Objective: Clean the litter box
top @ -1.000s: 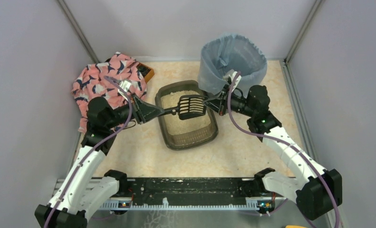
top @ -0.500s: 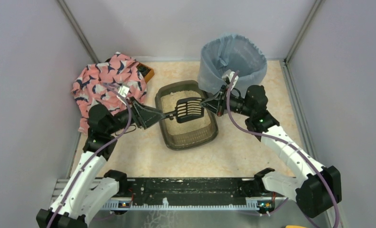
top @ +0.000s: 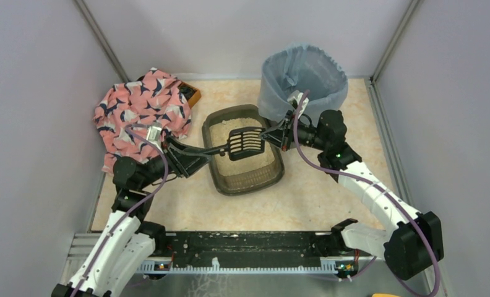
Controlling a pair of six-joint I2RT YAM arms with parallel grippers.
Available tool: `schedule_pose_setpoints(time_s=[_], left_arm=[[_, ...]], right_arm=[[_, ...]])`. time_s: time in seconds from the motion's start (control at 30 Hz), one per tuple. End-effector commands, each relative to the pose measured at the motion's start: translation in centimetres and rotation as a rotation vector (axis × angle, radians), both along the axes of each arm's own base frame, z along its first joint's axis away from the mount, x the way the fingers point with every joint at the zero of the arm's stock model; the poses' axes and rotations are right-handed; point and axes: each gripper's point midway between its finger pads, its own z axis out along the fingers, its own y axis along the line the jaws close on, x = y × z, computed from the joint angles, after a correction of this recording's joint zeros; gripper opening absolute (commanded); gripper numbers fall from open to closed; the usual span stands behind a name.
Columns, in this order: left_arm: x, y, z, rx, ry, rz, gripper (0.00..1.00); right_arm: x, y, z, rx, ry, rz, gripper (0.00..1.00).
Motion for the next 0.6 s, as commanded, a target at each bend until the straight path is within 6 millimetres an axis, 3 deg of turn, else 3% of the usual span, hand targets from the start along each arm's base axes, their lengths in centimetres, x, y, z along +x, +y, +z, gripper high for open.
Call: schedule_pose_setpoints(time_s=[0.0, 0.13, 0.2, 0.27, 0.4, 0.5, 0.57], left_arm=[[0.0, -0.4, 1.5, -0.058, -0.045, -0.044, 0.54], [0.6, -0.6, 1.2, -0.068, -0.038, -0.044, 0.39], [0.7, -0.6, 1.2, -0.068, -0.04, -0.042, 0.24], [0.7, -0.7, 1.2, -0.065, -0.038, -0.049, 0.01], [0.6, -0.6, 0.8, -0.059, -0.026, -0.045, 0.0], [1.8, 0.1, 0.5, -0.055, 0.001, 0.041, 0.0], [2.7, 0.6, 0.4, -0.036, 0.001, 0.105, 0.0]], right_arm=[[-0.3, 0.3, 3.0, 0.044, -0.085, 0.024, 0.0], [-0.4, 0.2, 2.8, 0.036, -0.087, 0.023, 0.0], [-0.4, 0.1, 2.7, 0.033, -0.086, 0.022, 0.0], [-0.4, 0.1, 2.7, 0.034, -0.086, 0.02, 0.0], [-0.3, 0.2, 2.8, 0.034, -0.088, 0.023, 0.0], [-0.4, 0.3, 2.9, 0.037, -0.087, 0.032, 0.0], [-0.2, 0.2, 3.0, 0.038, -0.085, 0.023, 0.28]])
